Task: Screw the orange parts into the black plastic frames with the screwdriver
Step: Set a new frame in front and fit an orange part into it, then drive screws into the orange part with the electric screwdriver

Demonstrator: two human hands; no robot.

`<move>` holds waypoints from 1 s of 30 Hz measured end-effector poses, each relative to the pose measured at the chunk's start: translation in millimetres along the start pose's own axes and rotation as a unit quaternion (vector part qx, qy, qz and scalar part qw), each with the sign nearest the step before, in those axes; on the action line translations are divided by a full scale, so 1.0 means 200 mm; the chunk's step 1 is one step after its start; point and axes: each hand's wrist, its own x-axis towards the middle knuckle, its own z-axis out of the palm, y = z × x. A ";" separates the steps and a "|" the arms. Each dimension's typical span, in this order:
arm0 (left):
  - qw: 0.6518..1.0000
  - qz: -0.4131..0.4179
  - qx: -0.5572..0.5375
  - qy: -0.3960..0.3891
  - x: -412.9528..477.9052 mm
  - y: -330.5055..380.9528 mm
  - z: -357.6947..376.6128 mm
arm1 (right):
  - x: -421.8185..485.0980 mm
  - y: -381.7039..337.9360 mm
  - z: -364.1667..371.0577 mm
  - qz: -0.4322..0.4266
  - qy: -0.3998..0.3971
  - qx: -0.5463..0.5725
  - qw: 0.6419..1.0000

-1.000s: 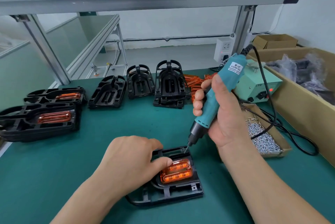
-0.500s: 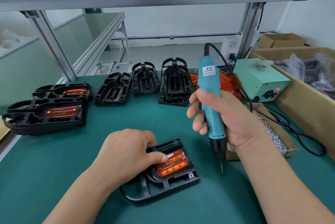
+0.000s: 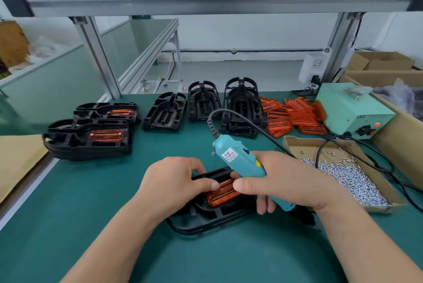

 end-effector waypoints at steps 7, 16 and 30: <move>1.000 -0.002 -0.023 0.014 -0.02 0.01 0.00 | -0.03 0.01 -0.05 0.004 0.013 -0.011 1.000; 1.000 0.015 0.002 0.008 -0.02 0.04 -0.02 | -0.02 0.00 -0.05 -0.001 0.022 0.018 1.000; 0.852 -0.079 -0.517 0.030 -0.02 0.06 -0.04 | 0.04 0.05 -0.14 -0.157 0.270 0.445 0.840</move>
